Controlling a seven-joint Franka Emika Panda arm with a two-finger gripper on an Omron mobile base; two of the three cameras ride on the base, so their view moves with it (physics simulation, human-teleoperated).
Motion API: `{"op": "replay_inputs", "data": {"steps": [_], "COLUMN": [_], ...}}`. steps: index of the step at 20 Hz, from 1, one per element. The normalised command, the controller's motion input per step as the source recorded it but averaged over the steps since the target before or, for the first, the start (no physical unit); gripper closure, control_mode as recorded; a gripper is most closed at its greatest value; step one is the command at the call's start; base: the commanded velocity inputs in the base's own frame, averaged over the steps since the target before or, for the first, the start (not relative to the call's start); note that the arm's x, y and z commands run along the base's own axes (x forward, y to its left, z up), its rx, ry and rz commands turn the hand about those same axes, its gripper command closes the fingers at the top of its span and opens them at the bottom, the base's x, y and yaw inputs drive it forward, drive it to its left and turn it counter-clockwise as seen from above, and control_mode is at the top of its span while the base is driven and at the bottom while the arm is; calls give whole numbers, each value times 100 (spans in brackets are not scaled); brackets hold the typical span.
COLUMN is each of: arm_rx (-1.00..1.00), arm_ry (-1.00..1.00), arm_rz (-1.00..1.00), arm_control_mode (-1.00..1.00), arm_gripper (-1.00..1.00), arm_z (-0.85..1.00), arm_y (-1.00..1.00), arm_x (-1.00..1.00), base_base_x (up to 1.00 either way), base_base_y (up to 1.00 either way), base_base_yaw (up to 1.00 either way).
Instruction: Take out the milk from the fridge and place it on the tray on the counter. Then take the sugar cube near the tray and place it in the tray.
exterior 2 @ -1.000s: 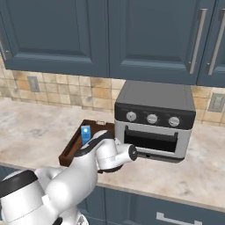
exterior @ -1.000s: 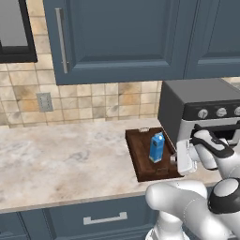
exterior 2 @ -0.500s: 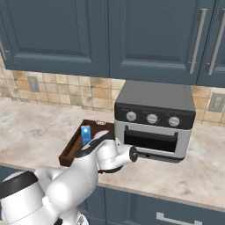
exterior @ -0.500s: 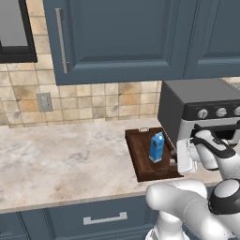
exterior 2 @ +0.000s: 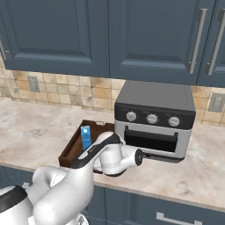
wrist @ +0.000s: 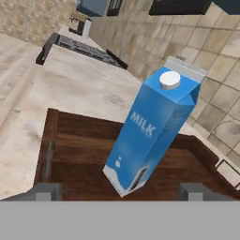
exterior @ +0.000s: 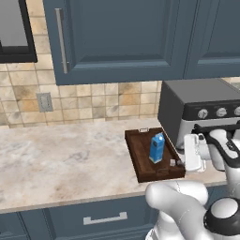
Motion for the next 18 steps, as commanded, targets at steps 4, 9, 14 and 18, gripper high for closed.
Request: {"op": "replay_inputs", "data": {"steps": [4, 9, 14, 18], "arm_rx": [0, 0, 0, 0], "arm_ry": [-19, -21, -24, -25], "arm_rz": [0, 0, 0, 0], "arm_control_mode": [-100, -100, -100, -100], "arm_gripper": [-100, -100, -100, -100], "arm_z": [78, 80, 95, 100], "arm_y": [0, 0, 0, 0], "arm_x": [-22, -60, -83, -67], "base_base_x": [0, 0, 0, 0], "base_base_y": [0, 0, 0, 0], "base_base_yaw": [0, 0, 0, 0]}}
